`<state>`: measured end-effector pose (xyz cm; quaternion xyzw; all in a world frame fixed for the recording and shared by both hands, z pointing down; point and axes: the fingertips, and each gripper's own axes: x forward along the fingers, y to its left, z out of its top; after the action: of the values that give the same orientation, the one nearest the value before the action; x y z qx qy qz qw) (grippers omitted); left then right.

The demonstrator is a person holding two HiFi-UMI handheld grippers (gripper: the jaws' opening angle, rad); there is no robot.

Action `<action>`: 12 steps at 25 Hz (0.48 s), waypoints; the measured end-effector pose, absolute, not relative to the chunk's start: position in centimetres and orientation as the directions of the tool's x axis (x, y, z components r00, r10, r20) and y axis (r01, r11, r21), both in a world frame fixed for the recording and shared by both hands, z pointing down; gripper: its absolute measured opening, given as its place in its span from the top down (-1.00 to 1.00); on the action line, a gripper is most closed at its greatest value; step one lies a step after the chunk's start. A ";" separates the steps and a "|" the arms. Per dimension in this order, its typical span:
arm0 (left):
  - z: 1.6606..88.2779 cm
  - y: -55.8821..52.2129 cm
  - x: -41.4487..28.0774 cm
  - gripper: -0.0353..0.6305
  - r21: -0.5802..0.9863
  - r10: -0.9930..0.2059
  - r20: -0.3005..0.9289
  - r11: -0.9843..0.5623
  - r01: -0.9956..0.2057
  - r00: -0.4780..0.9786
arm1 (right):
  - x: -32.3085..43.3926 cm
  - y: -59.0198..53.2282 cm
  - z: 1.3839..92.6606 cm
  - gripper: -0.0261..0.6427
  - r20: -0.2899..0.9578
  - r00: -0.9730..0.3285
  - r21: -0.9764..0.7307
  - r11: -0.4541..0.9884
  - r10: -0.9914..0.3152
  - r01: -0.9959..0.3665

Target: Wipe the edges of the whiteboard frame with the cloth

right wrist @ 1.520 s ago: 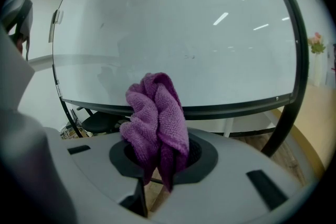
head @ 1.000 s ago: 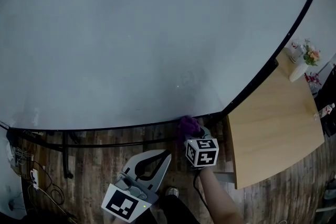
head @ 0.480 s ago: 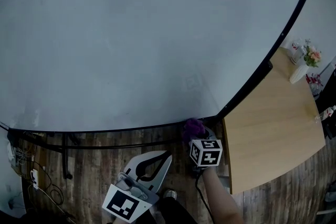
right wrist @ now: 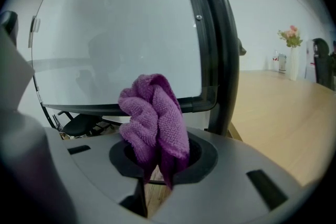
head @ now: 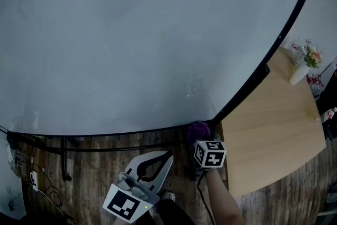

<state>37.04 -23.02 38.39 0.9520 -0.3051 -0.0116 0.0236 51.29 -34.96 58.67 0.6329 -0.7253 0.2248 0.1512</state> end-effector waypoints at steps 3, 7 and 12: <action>38.5 -23.2 37.8 0.85 0.049 -0.579 -0.008 -0.815 -0.578 0.816 | 52.6 -35.0 58.8 0.67 0.506 -0.137 -0.134 0.080 -0.852 -0.988; 38.3 -23.7 38.6 0.84 0.059 -0.577 -0.010 -0.816 -0.576 0.817 | 54.3 -35.2 58.7 0.67 0.507 -0.116 -0.135 0.054 -0.854 -0.989; 38.4 -24.0 39.5 0.84 0.054 -0.570 -0.015 -0.821 -0.569 0.821 | 55.2 -35.3 58.8 0.67 0.509 -0.114 -0.127 0.057 -0.853 -0.990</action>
<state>39.52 -24.02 38.45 0.9540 -0.2985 -0.0150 0.0235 55.19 -35.29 58.82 0.6482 -0.7110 0.2269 0.1511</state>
